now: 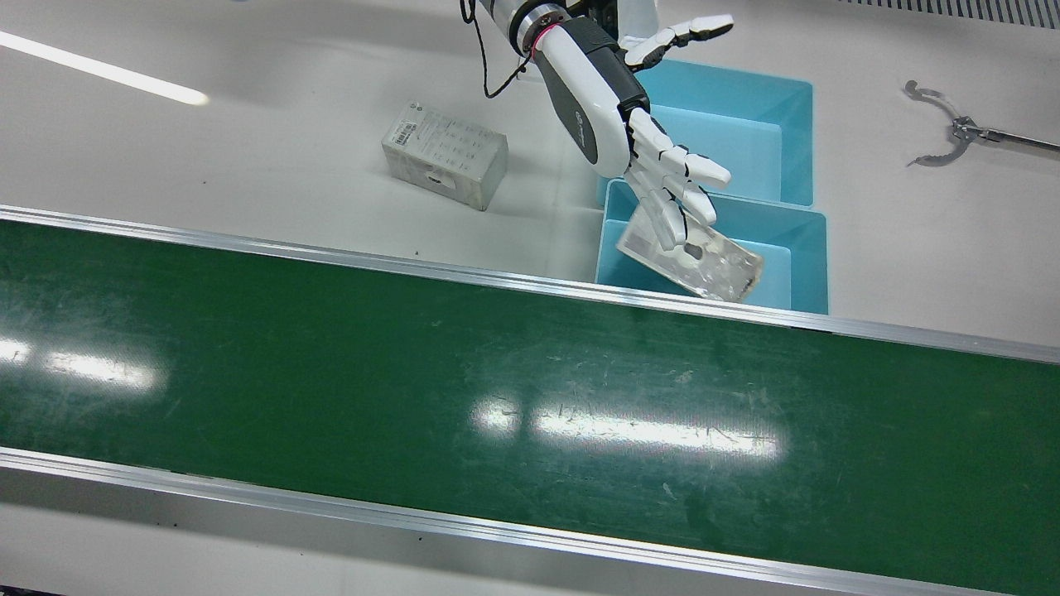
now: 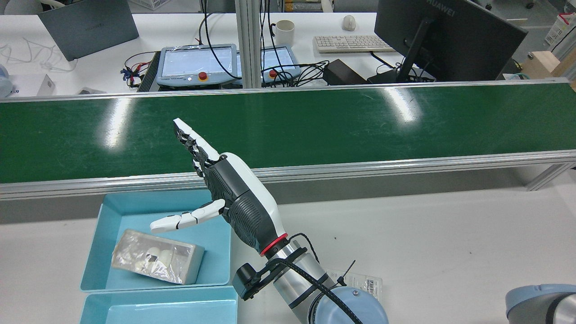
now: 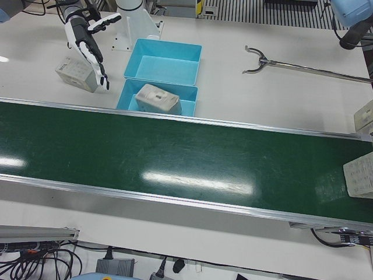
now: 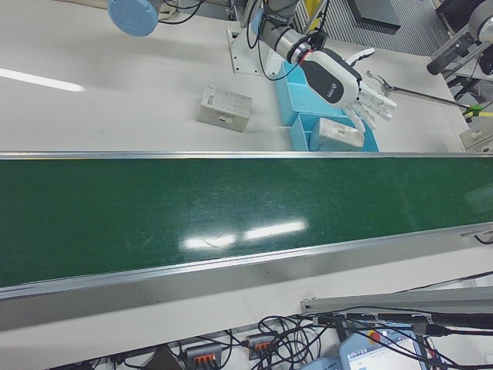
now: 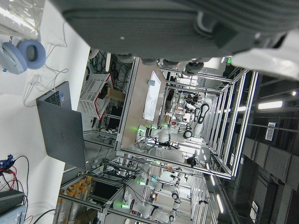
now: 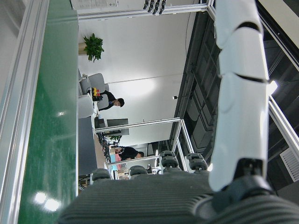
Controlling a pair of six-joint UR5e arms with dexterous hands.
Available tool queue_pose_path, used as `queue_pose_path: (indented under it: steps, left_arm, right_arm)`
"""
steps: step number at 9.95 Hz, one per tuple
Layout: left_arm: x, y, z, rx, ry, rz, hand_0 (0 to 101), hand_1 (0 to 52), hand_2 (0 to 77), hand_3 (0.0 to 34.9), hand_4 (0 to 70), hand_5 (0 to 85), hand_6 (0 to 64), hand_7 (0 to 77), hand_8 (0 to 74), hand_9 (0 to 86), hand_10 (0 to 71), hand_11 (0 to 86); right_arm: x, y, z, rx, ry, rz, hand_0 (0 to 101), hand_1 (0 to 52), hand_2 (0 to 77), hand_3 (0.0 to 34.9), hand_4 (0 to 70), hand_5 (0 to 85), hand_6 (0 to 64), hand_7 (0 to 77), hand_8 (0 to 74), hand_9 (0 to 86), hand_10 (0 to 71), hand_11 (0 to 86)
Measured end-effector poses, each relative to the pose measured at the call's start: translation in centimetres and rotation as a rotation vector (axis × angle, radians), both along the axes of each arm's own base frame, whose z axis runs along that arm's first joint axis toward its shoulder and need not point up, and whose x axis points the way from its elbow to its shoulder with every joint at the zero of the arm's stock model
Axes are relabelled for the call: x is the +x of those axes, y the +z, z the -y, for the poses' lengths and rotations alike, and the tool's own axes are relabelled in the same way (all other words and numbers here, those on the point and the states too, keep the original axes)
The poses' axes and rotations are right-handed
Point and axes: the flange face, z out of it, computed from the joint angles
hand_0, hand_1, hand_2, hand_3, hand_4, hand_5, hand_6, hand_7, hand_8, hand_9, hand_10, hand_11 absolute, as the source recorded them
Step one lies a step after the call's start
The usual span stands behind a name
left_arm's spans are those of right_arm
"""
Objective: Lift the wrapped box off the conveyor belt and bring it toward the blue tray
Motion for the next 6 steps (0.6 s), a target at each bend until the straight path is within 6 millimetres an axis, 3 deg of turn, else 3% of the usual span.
queue_pose_path:
  steps: [1, 2, 3, 4, 5, 6]
  left_arm:
    - [0.0, 0.0, 0.0, 0.0, 0.0, 0.0, 0, 0.0, 0.5, 0.0, 0.0, 1.1, 0.0, 0.0, 0.0, 0.0, 0.0, 0.0]
    - [0.0, 0.0, 0.0, 0.0, 0.0, 0.0, 0, 0.0, 0.5, 0.0, 0.0, 1.1, 0.0, 0.0, 0.0, 0.0, 0.0, 0.0]
    - [0.0, 0.0, 0.0, 0.0, 0.0, 0.0, 0, 0.0, 1.1, 0.0, 0.0, 1.1, 0.0, 0.0, 0.0, 0.0, 0.0, 0.0]
    - [0.0, 0.0, 0.0, 0.0, 0.0, 0.0, 0, 0.0, 0.5, 0.0, 0.0, 1.1, 0.0, 0.0, 0.0, 0.0, 0.0, 0.0]
    - [0.0, 0.0, 0.0, 0.0, 0.0, 0.0, 0, 0.0, 0.5, 0.0, 0.0, 1.1, 0.0, 0.0, 0.0, 0.0, 0.0, 0.0]
    - [0.0, 0.0, 0.0, 0.0, 0.0, 0.0, 0, 0.0, 0.5, 0.0, 0.0, 1.1, 0.0, 0.5, 0.0, 0.0, 0.5, 0.0]
  right_arm:
    - [0.2, -0.1, -0.1, 0.001, -0.001, 0.005, 47, 15.8, 14.7, 20.2, 0.0, 2.7, 0.0, 1.6, 0.0, 1.1, 0.0, 1.6]
    - [0.5, -0.2, -0.2, 0.003, -0.001, 0.011, 47, 15.8, 14.7, 20.2, 0.0, 2.7, 0.0, 1.6, 0.0, 1.1, 0.0, 1.6]
    - [1.2, -0.5, -0.4, 0.008, -0.003, 0.024, 47, 15.8, 14.7, 26.8, 0.0, 1.6, 0.0, 2.7, 0.0, 1.1, 0.0, 1.6]
    - [2.3, -0.7, -0.5, 0.016, -0.002, 0.036, 47, 15.8, 14.7, 26.8, 0.0, 1.6, 0.0, 2.7, 0.0, 1.1, 0.0, 1.6]
    - [4.3, -0.4, -0.2, 0.022, 0.01, 0.033, 47, 15.3, 14.7, 30.9, 0.0, 1.6, 0.0, 4.4, 0.0, 1.1, 0.0, 1.1]
    - [6.9, 0.2, 0.2, 0.023, 0.028, 0.006, 47, 15.3, 14.7, 30.9, 0.0, 1.6, 0.0, 4.4, 0.0, 1.1, 0.0, 1.1]
